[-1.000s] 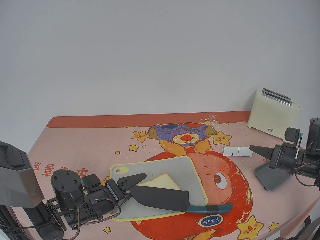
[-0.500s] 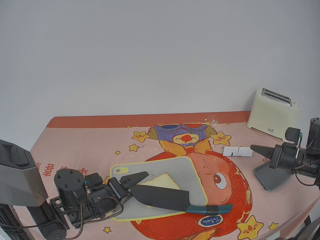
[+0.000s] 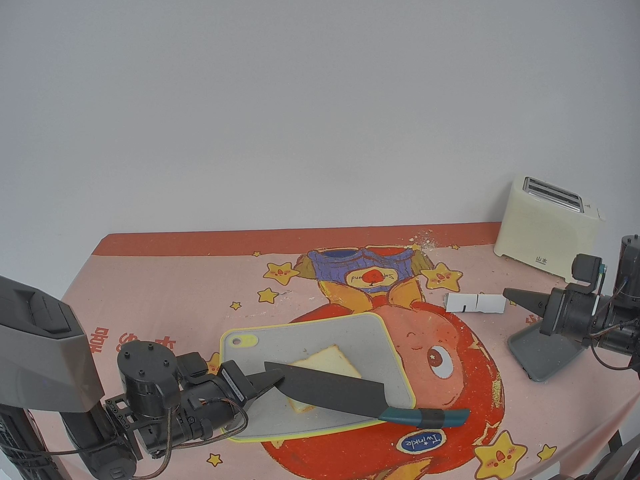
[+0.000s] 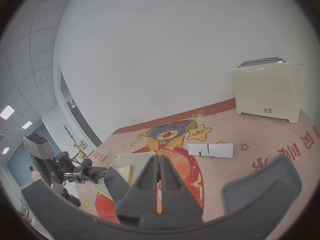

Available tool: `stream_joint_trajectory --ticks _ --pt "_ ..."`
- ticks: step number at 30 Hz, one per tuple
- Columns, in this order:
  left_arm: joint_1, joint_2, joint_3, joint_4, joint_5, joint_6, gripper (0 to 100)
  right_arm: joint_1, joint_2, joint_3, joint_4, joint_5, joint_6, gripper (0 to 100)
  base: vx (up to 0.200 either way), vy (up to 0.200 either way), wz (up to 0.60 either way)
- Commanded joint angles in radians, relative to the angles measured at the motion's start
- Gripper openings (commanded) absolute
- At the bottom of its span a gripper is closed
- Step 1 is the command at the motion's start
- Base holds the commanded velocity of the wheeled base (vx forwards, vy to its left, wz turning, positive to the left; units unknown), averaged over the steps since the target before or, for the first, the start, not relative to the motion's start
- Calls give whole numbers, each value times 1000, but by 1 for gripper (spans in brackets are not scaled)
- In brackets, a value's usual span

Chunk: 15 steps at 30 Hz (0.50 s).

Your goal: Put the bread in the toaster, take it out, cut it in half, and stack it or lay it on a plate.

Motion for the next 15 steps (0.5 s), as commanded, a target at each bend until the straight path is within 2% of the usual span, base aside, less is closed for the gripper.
stream_joint_trajectory --ticks 1,6,10,12,15 --pt "0 15 7 -4 1 2 0 0 2 4 1 0 0 0 0 0 0" --pt "2 4 7 -3 1 4 0 1 6 8 1 2 -5 0 0 0 0" --pt "2 -17 6 3 -1 2 0 0 6 15 3 2 -51 0 0 0 0" --pt "0 -24 6 6 -1 2 0 0 8 16 3 2 -55 0 0 0 0" --pt "-1 -62 -3 68 -1 -33 0 1 20 21 3 0 -61 0 0 0 0"
